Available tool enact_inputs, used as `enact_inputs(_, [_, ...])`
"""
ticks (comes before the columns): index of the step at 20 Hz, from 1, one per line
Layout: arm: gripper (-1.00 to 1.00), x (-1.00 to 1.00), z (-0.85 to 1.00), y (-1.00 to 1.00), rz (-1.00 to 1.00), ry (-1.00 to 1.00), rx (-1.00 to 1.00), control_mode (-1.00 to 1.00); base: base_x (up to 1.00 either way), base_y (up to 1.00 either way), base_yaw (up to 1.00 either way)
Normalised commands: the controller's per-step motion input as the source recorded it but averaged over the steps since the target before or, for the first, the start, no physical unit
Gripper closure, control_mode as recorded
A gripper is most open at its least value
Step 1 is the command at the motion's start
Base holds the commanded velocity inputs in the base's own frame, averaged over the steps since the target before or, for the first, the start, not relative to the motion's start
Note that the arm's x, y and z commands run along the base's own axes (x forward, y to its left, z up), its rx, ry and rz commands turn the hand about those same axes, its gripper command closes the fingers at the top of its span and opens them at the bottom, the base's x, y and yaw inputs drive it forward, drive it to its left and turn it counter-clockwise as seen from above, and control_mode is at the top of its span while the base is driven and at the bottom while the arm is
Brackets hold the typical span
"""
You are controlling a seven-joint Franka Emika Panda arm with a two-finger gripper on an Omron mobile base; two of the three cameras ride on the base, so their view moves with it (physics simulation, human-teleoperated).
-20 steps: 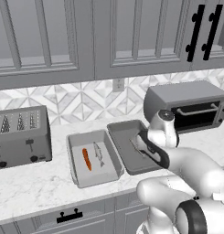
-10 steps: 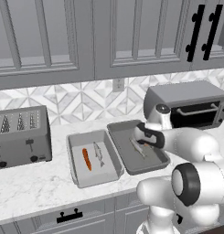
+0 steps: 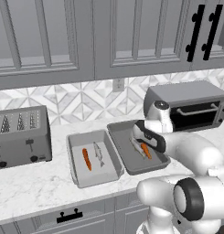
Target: Place one carrot and one fish in each tupperware on the nearby counter, to pack two identical lunches.
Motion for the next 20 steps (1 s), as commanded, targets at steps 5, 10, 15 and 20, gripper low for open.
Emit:
enact_inputs(5, [-1.00, -1.00, 0.42, 0.41, -0.01, 0.00, 0.00, -1.00, 0.00, 0.00, 0.00])
enact_inputs(10, [-1.00, -0.87, 0.78, 0.70, -0.01, -0.03, 0.00, -1.00, 0.00, 0.00, 0.00])
enact_inputs(15, [-1.00, -0.49, 0.82, 0.49, 0.00, 0.00, 0.00, -1.00, 0.00, 0.00, 0.00])
enact_inputs(20, [-1.00, -0.44, 0.58, 0.10, 0.00, -0.01, 0.00, -1.00, 0.00, 0.00, 0.00])
